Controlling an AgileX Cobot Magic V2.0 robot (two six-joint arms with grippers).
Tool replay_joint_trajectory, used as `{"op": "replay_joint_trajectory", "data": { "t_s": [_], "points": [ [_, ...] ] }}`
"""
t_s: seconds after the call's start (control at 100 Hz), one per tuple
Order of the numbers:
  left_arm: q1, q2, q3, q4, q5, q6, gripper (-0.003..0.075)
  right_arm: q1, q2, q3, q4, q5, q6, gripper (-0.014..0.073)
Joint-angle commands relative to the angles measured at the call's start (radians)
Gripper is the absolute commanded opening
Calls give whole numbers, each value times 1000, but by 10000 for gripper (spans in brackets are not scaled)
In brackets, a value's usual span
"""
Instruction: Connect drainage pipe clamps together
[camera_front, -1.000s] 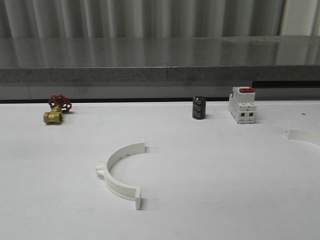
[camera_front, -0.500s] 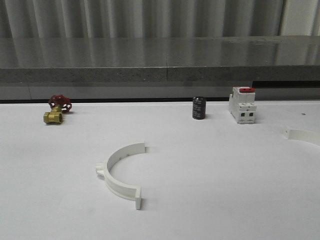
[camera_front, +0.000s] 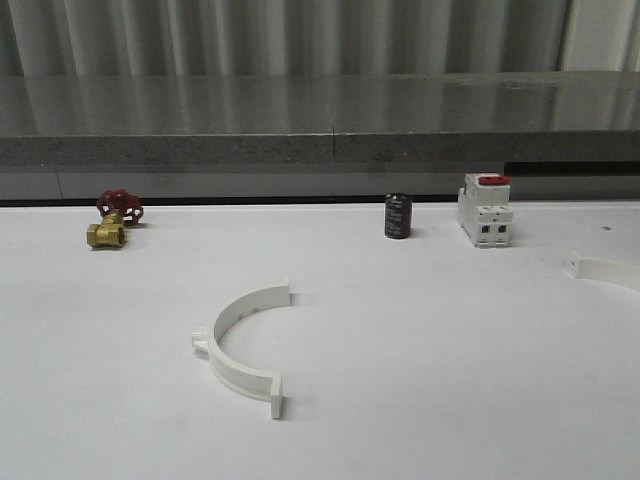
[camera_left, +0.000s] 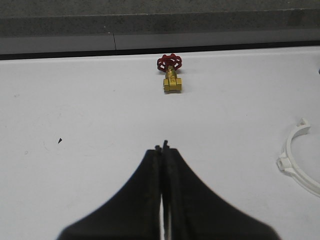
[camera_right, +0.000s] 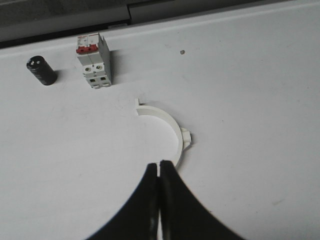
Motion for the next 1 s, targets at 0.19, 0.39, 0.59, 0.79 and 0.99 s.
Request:
{"op": "replay_joint_trajectory", "data": {
  "t_s": [0.19, 0.39, 0.59, 0.79, 0.99],
  "points": [
    [-1, 5, -29, -5, -78, 5, -20, -6, 206, -85, -1, -55, -1, -36],
    [-1, 5, -29, -5, -78, 0, -20, -6, 283, -85, -1, -39, -2, 303],
    [-1, 5, -29, -5, -78, 5, -20, -6, 298, -86, -1, -72, -3, 567],
    [-1, 5, -29, -5, -78, 0, -20, -27, 399, -191, -5, 2, -13, 561],
    [-1, 5, -29, -5, -78, 0, -20, -46, 581, -335, -5, 105, -67, 561]
  ]
}}
